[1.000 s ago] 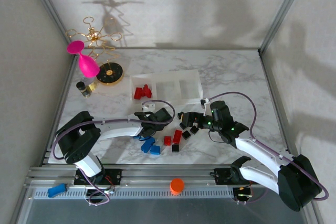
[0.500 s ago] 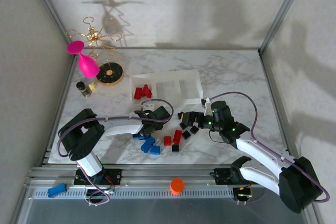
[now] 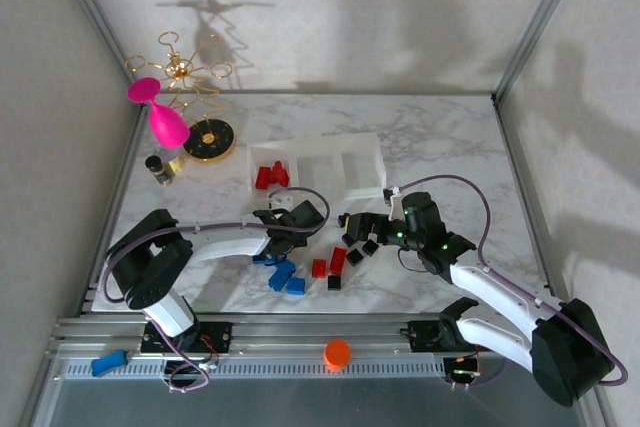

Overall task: Sort the legos into containers by color
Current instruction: Pick up the lego from the center of the table, then place the lego in the container.

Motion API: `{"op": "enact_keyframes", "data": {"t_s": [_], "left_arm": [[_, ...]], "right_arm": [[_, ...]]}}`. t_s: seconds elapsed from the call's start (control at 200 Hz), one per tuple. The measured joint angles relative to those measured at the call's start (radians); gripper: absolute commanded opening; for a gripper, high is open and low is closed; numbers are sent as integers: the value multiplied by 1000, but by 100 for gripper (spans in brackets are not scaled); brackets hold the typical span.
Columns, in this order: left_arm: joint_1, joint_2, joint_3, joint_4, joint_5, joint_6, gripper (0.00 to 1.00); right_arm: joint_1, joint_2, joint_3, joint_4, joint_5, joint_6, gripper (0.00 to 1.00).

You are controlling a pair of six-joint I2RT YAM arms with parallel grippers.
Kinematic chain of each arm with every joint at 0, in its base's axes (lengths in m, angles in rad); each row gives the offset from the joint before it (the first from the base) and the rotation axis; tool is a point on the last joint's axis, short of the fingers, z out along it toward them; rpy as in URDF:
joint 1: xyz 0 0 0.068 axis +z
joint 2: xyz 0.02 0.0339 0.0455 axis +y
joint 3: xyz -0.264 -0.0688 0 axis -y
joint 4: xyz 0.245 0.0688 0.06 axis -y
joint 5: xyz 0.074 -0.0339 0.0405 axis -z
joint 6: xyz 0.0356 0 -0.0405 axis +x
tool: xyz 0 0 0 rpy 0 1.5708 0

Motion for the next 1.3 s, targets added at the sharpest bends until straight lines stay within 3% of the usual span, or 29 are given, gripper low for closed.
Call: {"op": "enact_keyframes", "data": {"t_s": [0.27, 0.501, 0.866, 1.056, 1.302], "left_arm": [[15, -157, 26, -66, -31, 27, 47], [161, -185, 144, -91, -64, 109, 46], [343, 99, 422, -78, -67, 253, 47], [378, 224, 502, -78, -49, 291, 54], [385, 257, 529, -81, -23, 319, 63]], "right_arm": [[0, 26, 23, 38, -17, 1, 99], [5, 92, 43, 173, -62, 29, 99], [6, 235, 146, 271, -63, 41, 99], [6, 265, 159, 275, -61, 30, 99], [6, 270, 164, 269, -60, 23, 99]]}}
